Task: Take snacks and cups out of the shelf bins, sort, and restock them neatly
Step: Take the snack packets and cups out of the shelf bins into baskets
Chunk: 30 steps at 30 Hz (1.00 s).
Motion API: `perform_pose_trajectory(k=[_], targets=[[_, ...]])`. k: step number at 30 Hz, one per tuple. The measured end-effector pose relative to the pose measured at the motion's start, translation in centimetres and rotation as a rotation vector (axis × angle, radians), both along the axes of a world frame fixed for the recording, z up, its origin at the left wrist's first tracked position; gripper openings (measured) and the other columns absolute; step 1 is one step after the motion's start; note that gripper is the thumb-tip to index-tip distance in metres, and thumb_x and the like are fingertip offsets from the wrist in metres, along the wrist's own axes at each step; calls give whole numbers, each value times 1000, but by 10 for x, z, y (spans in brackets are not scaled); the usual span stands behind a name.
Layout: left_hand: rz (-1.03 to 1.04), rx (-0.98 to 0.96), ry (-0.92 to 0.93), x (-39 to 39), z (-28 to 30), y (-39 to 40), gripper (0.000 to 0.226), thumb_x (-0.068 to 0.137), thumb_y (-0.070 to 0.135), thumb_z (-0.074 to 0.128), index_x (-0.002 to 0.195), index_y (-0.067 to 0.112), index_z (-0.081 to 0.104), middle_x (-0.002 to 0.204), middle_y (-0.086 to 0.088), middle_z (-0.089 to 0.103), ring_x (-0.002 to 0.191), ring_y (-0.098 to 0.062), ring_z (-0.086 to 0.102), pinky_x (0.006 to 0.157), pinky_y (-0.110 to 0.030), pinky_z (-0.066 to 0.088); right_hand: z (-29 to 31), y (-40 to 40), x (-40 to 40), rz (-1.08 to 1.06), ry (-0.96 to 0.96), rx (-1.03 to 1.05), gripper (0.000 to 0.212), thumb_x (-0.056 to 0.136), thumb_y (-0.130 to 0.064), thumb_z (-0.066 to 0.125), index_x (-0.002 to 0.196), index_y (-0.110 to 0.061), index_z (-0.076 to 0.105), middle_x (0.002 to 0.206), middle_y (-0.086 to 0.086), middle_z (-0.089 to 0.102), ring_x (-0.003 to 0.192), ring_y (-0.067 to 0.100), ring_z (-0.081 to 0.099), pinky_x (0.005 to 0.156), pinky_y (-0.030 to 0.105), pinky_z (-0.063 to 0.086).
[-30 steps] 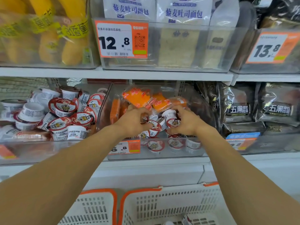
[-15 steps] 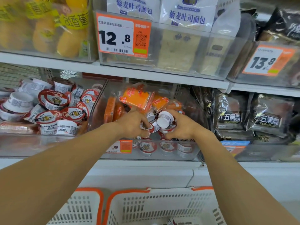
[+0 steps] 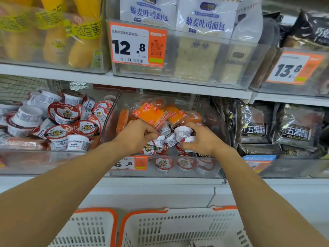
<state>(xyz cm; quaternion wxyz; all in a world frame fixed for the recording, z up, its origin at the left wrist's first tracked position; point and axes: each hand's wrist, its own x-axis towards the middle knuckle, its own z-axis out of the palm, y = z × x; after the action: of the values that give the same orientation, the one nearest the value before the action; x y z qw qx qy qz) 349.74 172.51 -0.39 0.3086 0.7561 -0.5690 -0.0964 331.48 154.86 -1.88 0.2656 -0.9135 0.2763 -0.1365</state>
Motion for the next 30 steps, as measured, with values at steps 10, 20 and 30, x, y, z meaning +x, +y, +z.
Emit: perform_pose_trajectory(k=[10,20,30], targets=[[138,-130,-3,-9,5,8,22,97,23,63,112,15,76,96,1,75,71,-6,57,69,-18,44,15,10,-1,-36,-449,156,49,79,-13,85,118,-22,57,104,-2,66,85,1,64,72,17,53],[189,-276,-60,-41,14,15,23,97,27,63,81,17,76,76,-2,68,69,-18,54,67,-31,43,25,18,-12,18,-479,234,42,81,-11,83,109,-31,59,100,0,68,84,3,66,74,18,53],[144,-411,117,-89,12,55,16,94,28,66,97,20,80,79,14,68,74,-4,62,68,-23,50,63,75,-57,157,-375,330,39,83,-5,79,113,-23,60,100,0,73,90,12,70,74,23,55]])
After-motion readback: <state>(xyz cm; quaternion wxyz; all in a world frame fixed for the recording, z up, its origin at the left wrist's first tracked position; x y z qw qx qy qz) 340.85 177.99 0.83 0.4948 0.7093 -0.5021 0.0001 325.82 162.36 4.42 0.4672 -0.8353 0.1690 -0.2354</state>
